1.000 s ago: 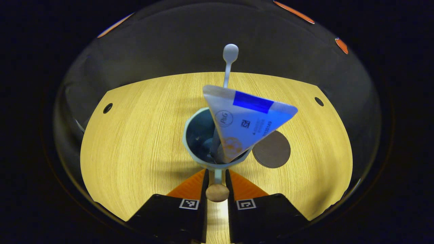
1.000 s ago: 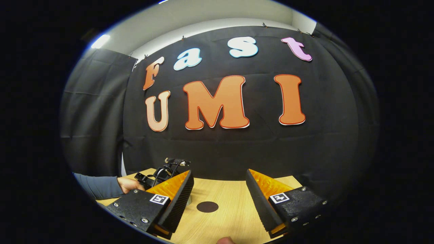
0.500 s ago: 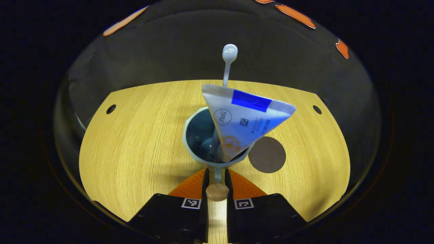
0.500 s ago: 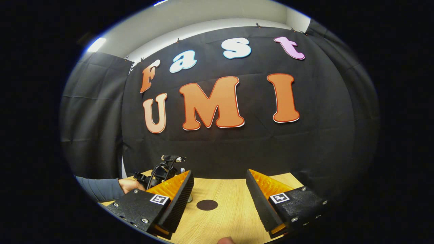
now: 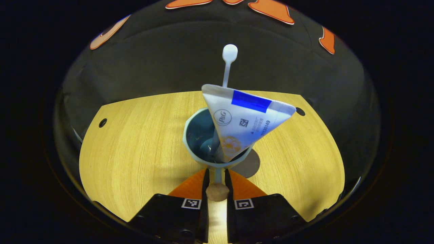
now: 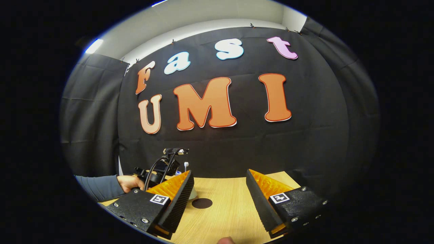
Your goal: Put the toothbrush and toothpaste on the desktop into the cup, then pick up the cup and place it on the coaster on the desktop.
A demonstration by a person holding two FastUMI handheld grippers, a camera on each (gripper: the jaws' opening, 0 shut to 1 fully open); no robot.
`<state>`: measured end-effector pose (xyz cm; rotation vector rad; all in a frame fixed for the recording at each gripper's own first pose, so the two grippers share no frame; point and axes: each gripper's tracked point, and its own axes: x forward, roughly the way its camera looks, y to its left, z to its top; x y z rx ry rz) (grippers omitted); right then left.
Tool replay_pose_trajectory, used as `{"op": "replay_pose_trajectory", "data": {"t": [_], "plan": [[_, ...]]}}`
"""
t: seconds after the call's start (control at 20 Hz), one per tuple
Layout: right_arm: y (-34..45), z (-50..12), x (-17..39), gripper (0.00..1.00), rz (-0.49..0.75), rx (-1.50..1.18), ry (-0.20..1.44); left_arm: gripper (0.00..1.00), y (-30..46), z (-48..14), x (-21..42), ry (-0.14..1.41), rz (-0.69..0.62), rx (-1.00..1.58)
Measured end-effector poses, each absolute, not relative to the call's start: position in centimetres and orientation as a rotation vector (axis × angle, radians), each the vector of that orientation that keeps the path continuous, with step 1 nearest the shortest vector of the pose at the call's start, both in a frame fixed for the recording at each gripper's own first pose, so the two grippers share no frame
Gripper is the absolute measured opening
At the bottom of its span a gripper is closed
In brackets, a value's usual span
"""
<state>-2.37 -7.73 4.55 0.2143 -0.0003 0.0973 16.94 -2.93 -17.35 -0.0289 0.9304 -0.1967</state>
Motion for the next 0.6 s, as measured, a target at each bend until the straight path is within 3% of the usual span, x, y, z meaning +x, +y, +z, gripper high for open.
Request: {"op": "replay_pose_trajectory", "data": {"t": [0.6], "plan": [[-9.9,-0.6,-1.8,0.93,0.068,0.227,0.088,0.21,-2.8,-17.4,16.0,1.018,-0.234,0.018]]}}
